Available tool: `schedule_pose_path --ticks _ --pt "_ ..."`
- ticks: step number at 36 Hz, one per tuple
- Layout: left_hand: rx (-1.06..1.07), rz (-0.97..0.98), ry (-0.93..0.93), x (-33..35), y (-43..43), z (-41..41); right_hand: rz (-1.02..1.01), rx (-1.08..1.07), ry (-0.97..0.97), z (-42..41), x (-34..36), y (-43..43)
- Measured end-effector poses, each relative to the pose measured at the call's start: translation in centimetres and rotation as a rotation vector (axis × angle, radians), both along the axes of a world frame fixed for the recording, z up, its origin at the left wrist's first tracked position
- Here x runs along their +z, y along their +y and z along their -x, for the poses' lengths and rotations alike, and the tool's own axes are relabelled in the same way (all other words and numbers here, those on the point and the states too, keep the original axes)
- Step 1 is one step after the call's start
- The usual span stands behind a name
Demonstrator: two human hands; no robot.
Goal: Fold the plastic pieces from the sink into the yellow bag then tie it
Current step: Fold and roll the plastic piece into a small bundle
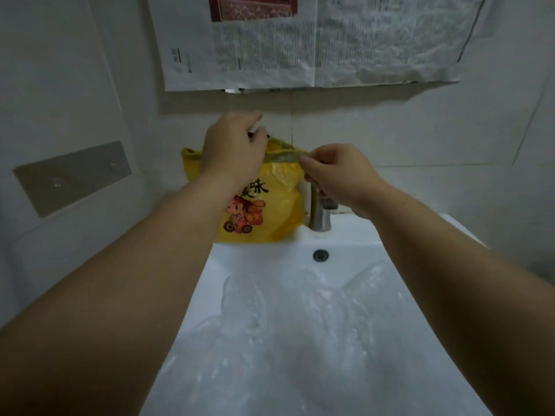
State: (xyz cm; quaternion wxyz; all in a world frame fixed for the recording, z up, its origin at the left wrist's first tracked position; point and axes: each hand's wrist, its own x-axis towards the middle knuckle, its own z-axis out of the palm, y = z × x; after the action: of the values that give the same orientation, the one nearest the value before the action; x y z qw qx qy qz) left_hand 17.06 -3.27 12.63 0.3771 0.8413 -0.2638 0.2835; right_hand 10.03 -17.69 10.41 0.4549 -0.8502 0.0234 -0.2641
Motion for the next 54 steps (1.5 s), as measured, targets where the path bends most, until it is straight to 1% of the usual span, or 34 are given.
schedule_pose_path --ticks 3,6,8,11,14,19,21,23,24,25,27,28,29,32,36,37,39,41,43,45,47,49,51,54 --pt "-0.088 0.110 0.041 -2.0 -0.6 3.1 -0.020 -0.029 0.045 1.8 -2.2 0.3" --pt "-0.184 0.119 0.210 -5.4 -1.2 5.8 -0.031 -0.035 0.130 3.7 -5.0 0.6" --pt "-0.199 0.090 0.302 -8.4 -1.3 7.5 -0.038 -0.061 0.185 5.1 -7.2 0.6" --pt "-0.154 -0.005 0.457 -12.2 -1.1 9.4 -0.035 -0.146 0.208 7.1 -10.3 0.4" --pt "-0.110 -0.133 0.557 -14.6 -1.0 10.2 0.049 -0.209 0.293 8.0 -12.7 -0.3" --pt "-0.079 -0.272 0.553 -16.3 -0.6 9.9 0.192 -0.145 0.537 7.8 -14.9 -1.5" --pt "-0.092 -0.315 0.546 -16.6 -0.5 9.6 0.186 -0.116 0.610 7.3 -15.7 -1.5" --pt "-0.108 -0.371 0.539 -16.9 -0.6 9.1 0.130 -0.116 0.729 6.9 -16.4 -1.3" --pt "-0.113 -0.397 0.540 -17.0 -0.6 8.9 0.146 -0.122 0.808 6.9 -16.5 -1.2" --pt "-0.115 -0.420 0.542 -17.0 -0.7 8.5 0.205 -0.121 0.865 6.7 -16.7 -1.2" --pt "-0.112 -0.444 0.545 -17.1 -0.8 7.9 0.360 -0.142 0.889 6.3 -16.6 -1.7" --pt "-0.112 -0.442 0.550 -17.1 -0.9 7.6 0.386 -0.149 0.851 6.0 -16.5 -1.9" --pt "-0.112 -0.428 0.555 -17.2 -1.0 7.3 0.324 -0.149 0.790 5.7 -16.4 -2.1" --pt "-0.104 -0.315 0.588 -17.1 -1.1 6.6 -0.094 -0.152 0.557 5.2 -15.2 -1.9" --pt "-0.084 0.031 0.733 -16.8 -1.1 5.9 -0.727 0.049 0.310 5.6 -12.9 -1.0" --pt "-0.079 0.119 0.772 -16.7 -1.2 5.8 -0.843 0.080 0.255 5.8 -12.3 -0.9" --pt "-0.104 0.307 0.870 -16.4 -1.1 5.7 -0.995 0.071 0.175 5.9 -11.7 -0.8" --pt "-0.177 0.466 0.975 -16.0 -1.1 5.9 -1.069 0.023 0.135 5.7 -11.5 -1.0" --pt "-0.298 0.532 1.043 -15.5 -1.0 6.0 -1.098 -0.017 0.135 5.9 -11.4 -1.2" --pt "-0.391 0.564 1.047 -15.3 -1.1 6.2 -1.102 -0.060 0.151 6.0 -11.4 -1.4" --pt "-0.443 0.668 1.046 -15.1 -1.3 6.3 -1.095 -0.122 0.167 6.0 -11.4 -1.7" --pt "-0.494 0.786 1.063 -14.6 -1.4 6.2 -1.059 -0.224 0.180 5.8 -11.4 -2.0" --pt "-0.483 0.856 1.063 -14.5 -1.2 5.9 -0.973 -0.339 0.175 5.6 -11.4 -2.4" --pt "-0.441 0.919 1.058 -14.7 -1.1 5.4 -0.842 -0.461 0.080 5.4 -11.6 -2.8"
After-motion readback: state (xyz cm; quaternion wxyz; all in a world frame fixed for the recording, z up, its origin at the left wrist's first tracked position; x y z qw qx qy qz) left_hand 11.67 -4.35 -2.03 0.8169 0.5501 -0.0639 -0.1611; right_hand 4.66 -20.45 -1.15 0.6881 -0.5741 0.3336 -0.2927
